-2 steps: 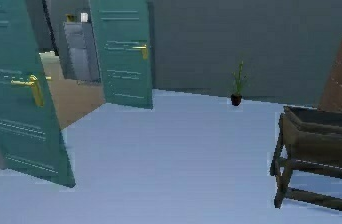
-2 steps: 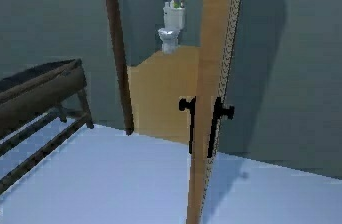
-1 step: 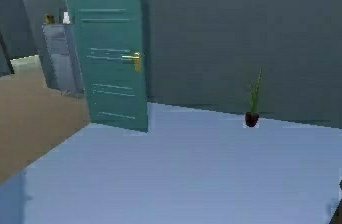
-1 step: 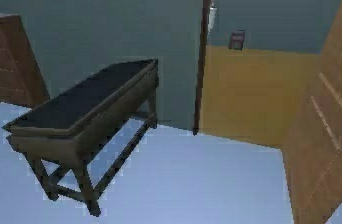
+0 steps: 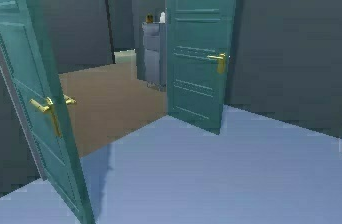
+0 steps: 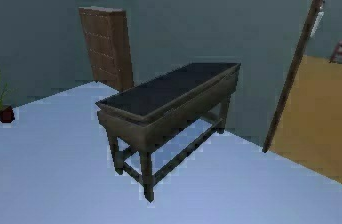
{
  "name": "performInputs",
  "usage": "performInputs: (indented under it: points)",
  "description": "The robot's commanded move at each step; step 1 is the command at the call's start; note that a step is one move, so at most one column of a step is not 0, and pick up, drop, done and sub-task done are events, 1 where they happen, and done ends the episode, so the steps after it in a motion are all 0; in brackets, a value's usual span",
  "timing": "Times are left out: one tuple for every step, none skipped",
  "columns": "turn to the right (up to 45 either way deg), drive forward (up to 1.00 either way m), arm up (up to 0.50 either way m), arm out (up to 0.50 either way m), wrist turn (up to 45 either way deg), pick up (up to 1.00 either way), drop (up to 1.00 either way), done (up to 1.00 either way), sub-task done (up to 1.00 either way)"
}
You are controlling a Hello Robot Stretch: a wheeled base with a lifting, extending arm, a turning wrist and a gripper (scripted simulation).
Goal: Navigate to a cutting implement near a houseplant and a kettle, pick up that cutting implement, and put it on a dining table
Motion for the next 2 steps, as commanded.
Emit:
performInputs:
  points:
    - [-3.0,0.00,0.00,0.00,0.0,0.00,0.00,0.00,0.00]
    - [0.0,1.00,0.00,0.00,0.0,0.00,0.00,0.00,0.00]
